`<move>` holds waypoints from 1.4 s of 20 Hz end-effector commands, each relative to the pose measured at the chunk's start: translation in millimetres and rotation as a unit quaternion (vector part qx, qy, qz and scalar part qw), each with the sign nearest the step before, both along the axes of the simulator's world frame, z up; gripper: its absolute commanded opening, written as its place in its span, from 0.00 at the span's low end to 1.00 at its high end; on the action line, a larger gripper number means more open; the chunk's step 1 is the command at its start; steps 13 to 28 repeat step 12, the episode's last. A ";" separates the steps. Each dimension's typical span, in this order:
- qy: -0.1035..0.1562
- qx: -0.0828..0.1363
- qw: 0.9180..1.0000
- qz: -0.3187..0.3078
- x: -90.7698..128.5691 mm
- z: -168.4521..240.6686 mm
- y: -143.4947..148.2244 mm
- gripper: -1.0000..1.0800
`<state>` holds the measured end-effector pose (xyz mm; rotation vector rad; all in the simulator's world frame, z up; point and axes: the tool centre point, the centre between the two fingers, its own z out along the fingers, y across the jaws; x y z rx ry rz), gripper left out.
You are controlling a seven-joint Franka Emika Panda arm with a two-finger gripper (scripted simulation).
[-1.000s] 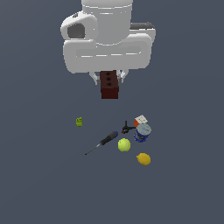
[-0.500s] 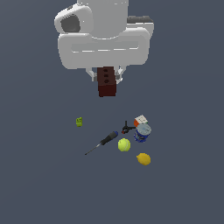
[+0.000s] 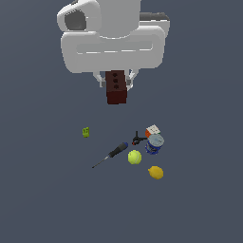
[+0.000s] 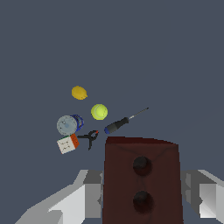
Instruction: Pick up a designated object from a clutter of objects.
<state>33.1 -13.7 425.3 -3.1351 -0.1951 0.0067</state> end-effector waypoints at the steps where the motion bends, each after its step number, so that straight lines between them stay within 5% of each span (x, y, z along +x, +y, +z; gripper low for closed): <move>1: -0.001 0.000 1.000 0.000 3.8 7.3 1.0 0.00; 28: -0.001 0.000 1.000 0.000 14.2 23.8 3.6 0.00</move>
